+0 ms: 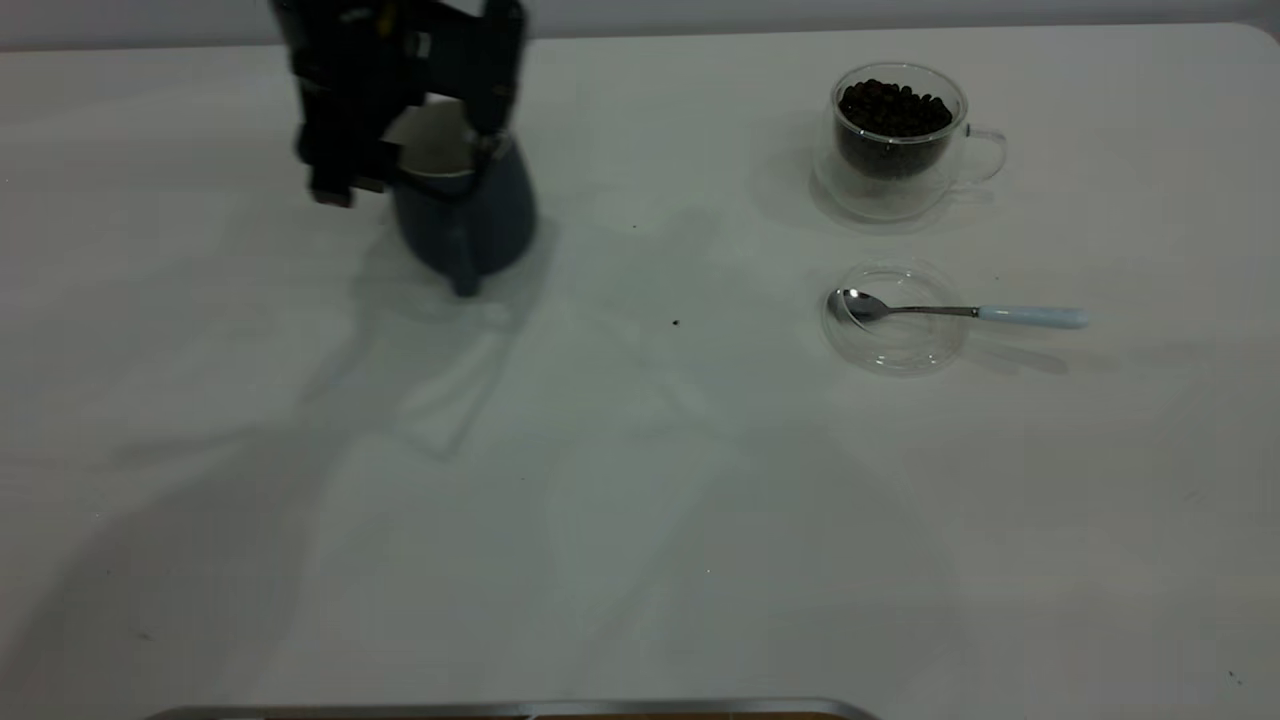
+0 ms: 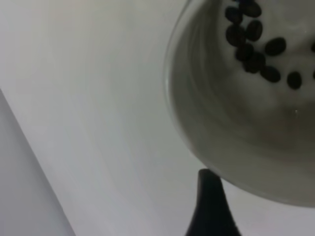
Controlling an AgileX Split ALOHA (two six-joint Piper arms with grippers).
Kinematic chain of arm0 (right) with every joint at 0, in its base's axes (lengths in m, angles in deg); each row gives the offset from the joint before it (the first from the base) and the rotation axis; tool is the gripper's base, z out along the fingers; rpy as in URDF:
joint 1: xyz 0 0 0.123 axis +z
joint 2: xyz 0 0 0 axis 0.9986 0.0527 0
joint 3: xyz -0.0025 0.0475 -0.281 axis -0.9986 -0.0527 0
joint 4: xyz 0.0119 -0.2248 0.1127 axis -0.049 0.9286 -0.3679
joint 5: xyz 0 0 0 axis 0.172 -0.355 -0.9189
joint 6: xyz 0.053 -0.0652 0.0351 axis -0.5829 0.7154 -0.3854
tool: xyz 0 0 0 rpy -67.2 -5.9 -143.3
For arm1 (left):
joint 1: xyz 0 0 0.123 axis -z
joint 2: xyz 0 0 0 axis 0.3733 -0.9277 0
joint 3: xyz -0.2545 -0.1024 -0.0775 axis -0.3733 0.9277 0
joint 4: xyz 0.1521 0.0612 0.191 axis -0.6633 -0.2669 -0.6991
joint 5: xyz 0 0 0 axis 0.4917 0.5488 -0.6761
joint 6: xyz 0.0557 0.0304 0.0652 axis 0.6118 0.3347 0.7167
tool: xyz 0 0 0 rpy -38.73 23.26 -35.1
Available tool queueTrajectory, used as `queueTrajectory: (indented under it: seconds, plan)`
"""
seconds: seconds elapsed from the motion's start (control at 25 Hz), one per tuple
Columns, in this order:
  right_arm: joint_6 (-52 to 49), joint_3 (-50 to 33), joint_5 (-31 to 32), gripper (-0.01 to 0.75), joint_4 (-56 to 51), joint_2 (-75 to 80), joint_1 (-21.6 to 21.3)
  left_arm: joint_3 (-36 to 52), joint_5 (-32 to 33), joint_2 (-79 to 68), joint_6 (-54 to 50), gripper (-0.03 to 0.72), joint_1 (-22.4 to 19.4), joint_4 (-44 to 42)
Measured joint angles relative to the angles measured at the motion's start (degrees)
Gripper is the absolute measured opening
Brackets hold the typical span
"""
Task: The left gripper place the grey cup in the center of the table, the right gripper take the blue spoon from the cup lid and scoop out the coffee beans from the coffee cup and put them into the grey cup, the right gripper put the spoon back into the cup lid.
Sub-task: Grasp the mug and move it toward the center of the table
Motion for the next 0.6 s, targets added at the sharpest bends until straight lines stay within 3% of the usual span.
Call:
queueTrajectory:
  seconds: [0.36, 0.6]
  plan:
    - [0.00, 0.00, 0.00, 0.588, 0.00, 0.00, 0.00, 0.00, -5.54, -0.10, -6.33, 0.588, 6.45, -0.05]
    - [0.00, 0.00, 0.00, 0.588, 0.00, 0.00, 0.00, 0.00, 1.10, 4.54, -7.05, 0.588, 8.87, -0.73]
